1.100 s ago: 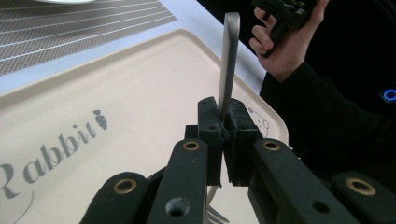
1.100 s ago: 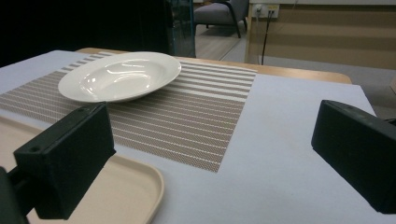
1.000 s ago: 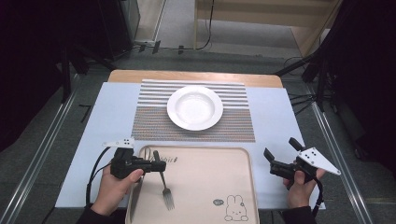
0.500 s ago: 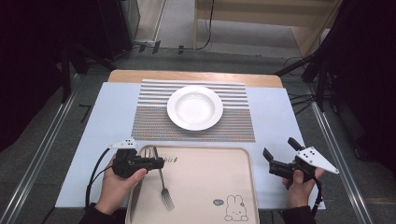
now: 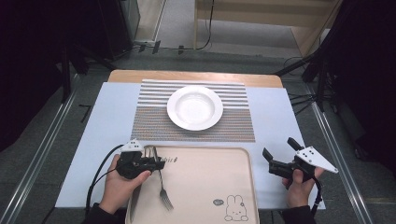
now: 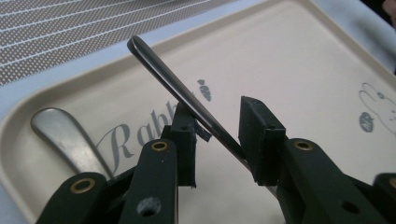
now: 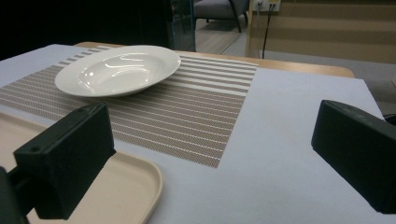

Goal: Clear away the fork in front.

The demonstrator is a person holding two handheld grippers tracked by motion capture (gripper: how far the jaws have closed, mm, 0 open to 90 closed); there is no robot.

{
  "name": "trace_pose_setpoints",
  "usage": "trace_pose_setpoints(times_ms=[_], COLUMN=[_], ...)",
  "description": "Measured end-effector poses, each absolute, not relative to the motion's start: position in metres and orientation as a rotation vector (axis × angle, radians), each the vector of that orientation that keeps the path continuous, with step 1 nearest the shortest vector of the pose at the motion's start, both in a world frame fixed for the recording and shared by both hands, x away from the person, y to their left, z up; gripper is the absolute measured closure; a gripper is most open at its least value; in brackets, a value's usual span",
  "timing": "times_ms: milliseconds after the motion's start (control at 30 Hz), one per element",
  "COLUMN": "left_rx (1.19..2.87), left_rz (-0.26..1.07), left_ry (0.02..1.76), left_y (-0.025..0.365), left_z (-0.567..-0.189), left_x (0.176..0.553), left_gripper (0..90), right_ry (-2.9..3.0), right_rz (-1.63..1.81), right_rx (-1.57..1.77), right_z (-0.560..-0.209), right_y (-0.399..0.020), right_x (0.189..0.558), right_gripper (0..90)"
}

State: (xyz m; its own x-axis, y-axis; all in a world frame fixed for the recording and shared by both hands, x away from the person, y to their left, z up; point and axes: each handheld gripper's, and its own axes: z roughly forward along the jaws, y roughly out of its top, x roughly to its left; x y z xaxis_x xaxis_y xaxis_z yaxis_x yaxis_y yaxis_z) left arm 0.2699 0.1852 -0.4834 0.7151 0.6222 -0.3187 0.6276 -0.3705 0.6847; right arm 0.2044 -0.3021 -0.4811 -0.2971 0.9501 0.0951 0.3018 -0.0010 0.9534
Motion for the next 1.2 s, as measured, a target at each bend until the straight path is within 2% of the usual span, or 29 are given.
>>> trace_pose_setpoints(times_ms=[433,700,867,933,1000,1133,1200], left_rx=[2.144,2.185,2.184,2.181,2.18,2.207,2.229], left_rz=[0.001,0.07,0.131,0.157,0.164,0.113,0.092], left_ry=[1.004,1.02,1.024,1.022,1.0,0.914,0.883], left_y=[0.18,0.179,0.178,0.179,0.18,0.177,0.173], left_z=[-0.491,-0.493,-0.49,-0.487,-0.483,-0.48,-0.482], left_x=[0.271,0.27,0.269,0.268,0.265,0.257,0.25], left_gripper=[65.0,64.5,57.3,57.3,62.9,85.7,89.1], right_ry=[1.651,1.654,1.654,1.655,1.653,1.651,1.652], right_rz=[1.318,1.318,1.317,1.317,1.316,1.314,1.311], right_rx=[1.308,1.307,1.307,1.306,1.307,1.31,1.308], right_z=[-0.482,-0.482,-0.482,-0.482,-0.482,-0.482,-0.482], right_y=[-0.304,-0.304,-0.304,-0.304,-0.304,-0.305,-0.304], right_x=[0.205,0.205,0.205,0.205,0.205,0.204,0.204], right_gripper=[0.0,0.0,0.0,0.0,0.0,0.0,0.0])
